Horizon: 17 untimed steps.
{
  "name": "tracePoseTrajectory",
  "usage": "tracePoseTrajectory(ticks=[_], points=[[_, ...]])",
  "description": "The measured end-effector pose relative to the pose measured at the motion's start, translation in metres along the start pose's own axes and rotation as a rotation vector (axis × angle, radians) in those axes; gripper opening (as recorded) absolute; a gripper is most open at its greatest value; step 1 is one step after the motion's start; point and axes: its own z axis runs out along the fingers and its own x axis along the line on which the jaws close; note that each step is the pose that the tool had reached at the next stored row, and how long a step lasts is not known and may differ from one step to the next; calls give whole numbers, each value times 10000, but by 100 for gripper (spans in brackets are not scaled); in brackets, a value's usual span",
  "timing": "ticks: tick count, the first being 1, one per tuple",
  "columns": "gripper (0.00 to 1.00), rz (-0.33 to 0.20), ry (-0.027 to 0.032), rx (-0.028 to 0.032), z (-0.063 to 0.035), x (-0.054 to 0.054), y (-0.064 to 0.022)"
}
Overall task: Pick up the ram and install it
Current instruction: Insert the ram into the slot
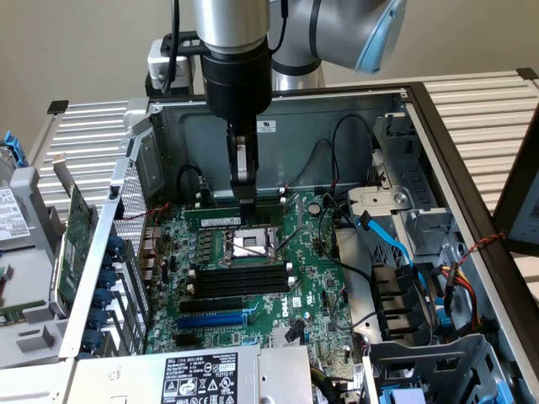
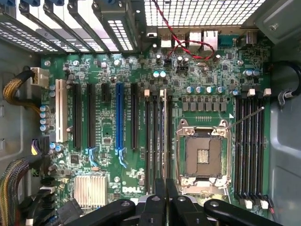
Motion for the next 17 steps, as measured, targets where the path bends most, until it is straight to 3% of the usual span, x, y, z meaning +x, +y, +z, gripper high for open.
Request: tracePoseTrajectory(ticks=[10, 17], points=[[13, -139, 7, 5, 79, 14, -9], [13, -151, 70, 8, 171, 13, -7]])
